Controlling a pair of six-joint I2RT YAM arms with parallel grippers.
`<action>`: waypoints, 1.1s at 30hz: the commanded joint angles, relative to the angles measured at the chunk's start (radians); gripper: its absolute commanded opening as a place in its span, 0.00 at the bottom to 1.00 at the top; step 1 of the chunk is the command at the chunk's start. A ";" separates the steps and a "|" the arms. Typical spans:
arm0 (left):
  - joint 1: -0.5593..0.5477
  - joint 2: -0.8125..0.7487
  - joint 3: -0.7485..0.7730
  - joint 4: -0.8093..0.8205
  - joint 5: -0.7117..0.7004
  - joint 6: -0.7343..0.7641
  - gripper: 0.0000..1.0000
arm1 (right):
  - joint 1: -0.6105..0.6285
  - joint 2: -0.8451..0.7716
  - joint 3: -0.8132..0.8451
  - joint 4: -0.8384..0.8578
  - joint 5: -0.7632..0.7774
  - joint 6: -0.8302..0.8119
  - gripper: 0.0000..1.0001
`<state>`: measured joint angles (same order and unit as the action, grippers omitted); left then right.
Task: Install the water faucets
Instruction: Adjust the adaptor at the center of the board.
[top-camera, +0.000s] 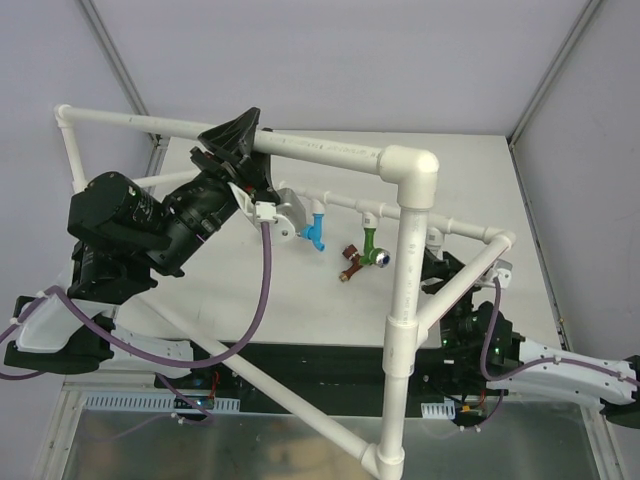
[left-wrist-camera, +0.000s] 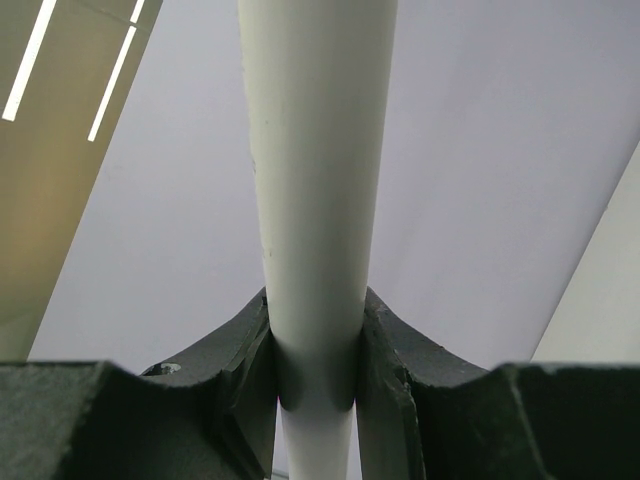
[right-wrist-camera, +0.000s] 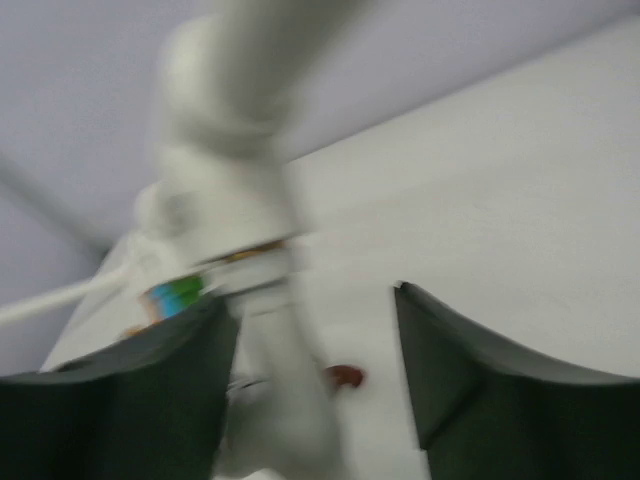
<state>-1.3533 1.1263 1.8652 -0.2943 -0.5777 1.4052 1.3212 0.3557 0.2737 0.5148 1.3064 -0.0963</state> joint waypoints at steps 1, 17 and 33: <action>0.005 -0.105 0.077 0.396 0.035 0.031 0.00 | -0.007 -0.003 0.093 0.001 -1.293 -0.020 0.01; 0.003 -0.114 0.075 0.400 0.035 0.020 0.00 | -0.010 0.118 0.614 -0.305 -0.433 -0.247 0.00; 0.003 -0.080 0.104 0.385 0.058 0.003 0.00 | -0.008 0.206 0.985 -0.386 -0.564 -0.421 0.00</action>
<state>-1.3468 1.0389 1.9186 -0.0399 -0.5781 1.4532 1.3098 0.5774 1.0557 -0.0666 0.8692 -0.3897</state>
